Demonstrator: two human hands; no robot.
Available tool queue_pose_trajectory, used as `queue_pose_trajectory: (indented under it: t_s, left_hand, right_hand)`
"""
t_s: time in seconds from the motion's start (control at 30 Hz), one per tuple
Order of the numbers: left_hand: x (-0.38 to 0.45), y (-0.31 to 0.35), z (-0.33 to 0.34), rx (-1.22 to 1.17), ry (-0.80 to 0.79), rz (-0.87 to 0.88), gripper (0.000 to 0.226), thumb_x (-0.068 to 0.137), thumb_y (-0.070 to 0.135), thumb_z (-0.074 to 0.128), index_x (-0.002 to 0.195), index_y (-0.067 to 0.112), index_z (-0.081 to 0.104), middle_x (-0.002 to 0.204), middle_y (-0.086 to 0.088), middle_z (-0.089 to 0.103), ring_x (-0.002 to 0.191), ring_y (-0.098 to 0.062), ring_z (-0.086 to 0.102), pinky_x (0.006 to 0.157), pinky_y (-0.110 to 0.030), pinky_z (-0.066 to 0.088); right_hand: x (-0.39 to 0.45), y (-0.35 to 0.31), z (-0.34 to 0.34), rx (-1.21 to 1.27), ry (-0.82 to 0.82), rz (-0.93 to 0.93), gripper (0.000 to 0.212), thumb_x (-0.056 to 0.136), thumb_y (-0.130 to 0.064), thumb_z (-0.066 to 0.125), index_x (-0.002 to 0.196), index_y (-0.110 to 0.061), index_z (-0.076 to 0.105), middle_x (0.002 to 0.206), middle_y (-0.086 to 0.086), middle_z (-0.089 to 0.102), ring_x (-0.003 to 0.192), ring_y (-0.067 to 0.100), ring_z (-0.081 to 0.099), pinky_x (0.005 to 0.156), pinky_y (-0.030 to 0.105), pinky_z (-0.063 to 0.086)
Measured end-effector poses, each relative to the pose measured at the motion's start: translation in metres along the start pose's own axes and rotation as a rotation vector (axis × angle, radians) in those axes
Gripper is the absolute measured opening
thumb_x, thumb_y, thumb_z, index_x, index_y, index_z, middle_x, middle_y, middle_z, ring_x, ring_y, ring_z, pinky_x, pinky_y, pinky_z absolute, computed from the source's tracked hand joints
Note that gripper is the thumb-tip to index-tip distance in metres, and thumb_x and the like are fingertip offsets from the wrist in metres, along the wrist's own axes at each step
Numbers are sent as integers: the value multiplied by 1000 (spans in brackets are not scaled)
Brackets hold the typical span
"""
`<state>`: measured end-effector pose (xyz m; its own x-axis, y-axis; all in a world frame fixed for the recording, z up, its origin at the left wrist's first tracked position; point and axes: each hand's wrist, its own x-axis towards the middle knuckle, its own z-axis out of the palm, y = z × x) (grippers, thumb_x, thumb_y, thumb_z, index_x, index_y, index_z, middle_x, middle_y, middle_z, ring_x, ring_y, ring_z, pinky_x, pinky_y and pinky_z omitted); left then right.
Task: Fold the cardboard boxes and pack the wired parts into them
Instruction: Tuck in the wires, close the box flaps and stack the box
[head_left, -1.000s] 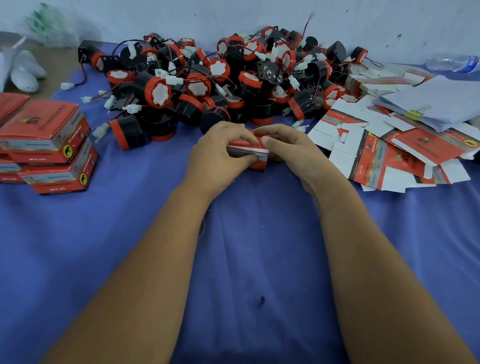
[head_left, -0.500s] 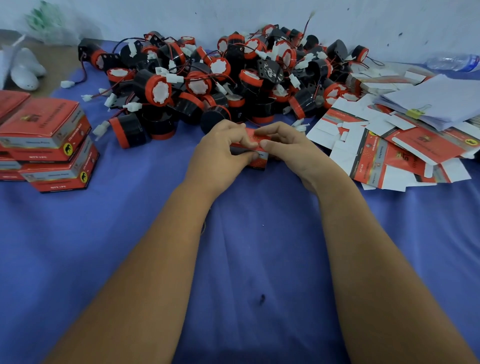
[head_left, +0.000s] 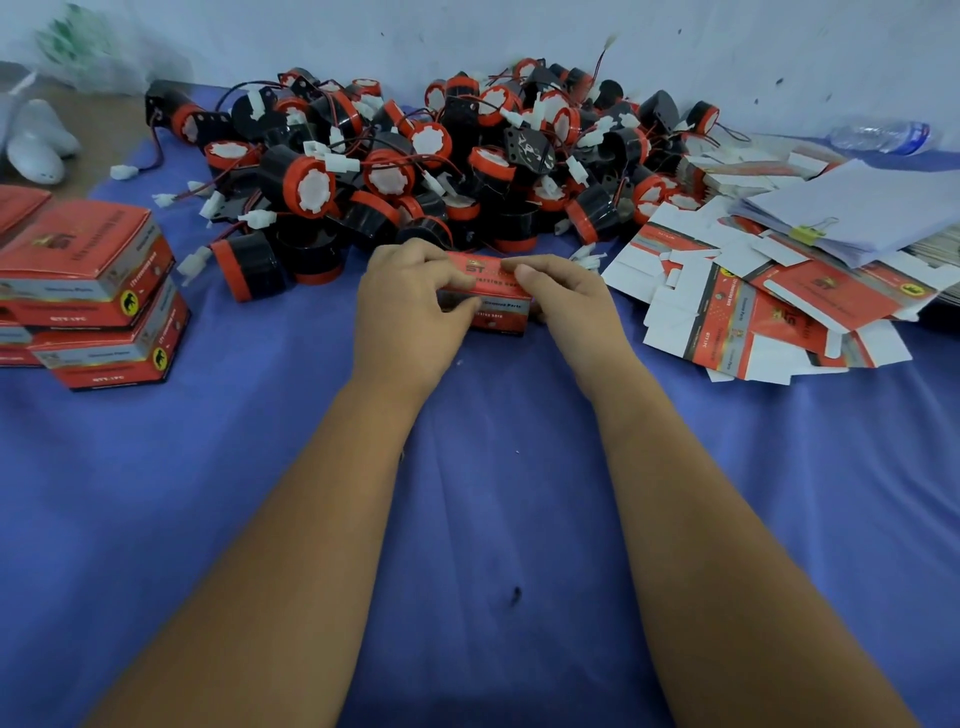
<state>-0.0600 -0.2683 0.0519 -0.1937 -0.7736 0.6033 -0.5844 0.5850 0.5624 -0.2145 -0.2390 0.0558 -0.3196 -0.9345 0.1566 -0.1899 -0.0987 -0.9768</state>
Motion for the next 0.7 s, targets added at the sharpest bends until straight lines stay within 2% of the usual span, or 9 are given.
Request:
queue_pose_trajectory:
  t_s: [0.1,0.17,0.23,0.33,0.5,0.53,0.6,0.67,0.7]
  left_hand:
    - [-1,4,1,112,14,71,9,80,15,78,83,7,77,85,-7,66,93,-31,55,79,-43,44]
    - [-1,4,1,137,-4,59,10,82,18,76,85,9,78,83,-6,66,91,-30,55,77,-44,43]
    - [0,3,0,109,-31,23,9,85,18,75,90,12,78,87,-5,67,92,-28,55,80,-44,44]
    - [-2,0,-1,71,-50,4,13,87,15,72,98,14,78,94,-1,68,94,-23,55,79,-33,42]
    - [-4,-4,-3,-148,-71,-97,19,88,9,70,106,15,74,108,6,56,105,-10,53,83,-9,40]
    - [-3,-5,-3,-200,-84,-127,26,87,8,70,112,15,71,116,5,54,110,-9,51,86,-4,37]
    - [-1,-9,-2,-258,-173,-170,48,85,6,72,131,16,59,133,-1,48,122,-10,47,93,-4,35]
    - [-2,-11,1,-262,-258,-195,63,84,7,73,141,17,48,141,-3,44,126,-11,45,94,-4,34]
    - [-2,-13,1,-265,-251,-199,64,84,7,74,142,17,48,140,-2,44,126,-10,45,93,-2,33]
  right_hand:
    - [-1,0,2,-92,10,-38,11,93,-17,63,101,-18,71,100,-5,67,95,9,63,76,14,52]
    - [-1,-2,3,-102,11,-22,9,92,-17,64,99,-18,69,101,-4,65,95,10,62,73,13,52]
    - [1,-4,3,-113,14,11,7,92,-17,64,98,-19,67,104,1,65,97,14,62,76,19,54]
    - [2,-6,6,-126,17,55,7,92,-18,65,99,-19,66,108,8,66,101,19,63,83,30,56]
    - [-6,-1,5,-53,17,-22,12,94,-19,62,103,-23,69,104,-9,66,94,5,61,74,12,50]
    - [-7,0,5,-28,-18,-16,15,95,-19,61,107,-25,68,107,-8,66,95,4,60,78,13,50]
    - [-9,1,4,-74,-89,-27,28,92,-15,64,118,-26,65,117,-3,64,93,6,58,83,15,49]
    - [-10,2,5,-190,-121,-89,43,89,-8,67,128,-24,59,124,-5,60,95,6,56,85,16,47]
    - [-10,1,5,-215,-116,-113,48,88,-5,66,131,-23,57,128,-8,57,101,6,56,86,17,46]
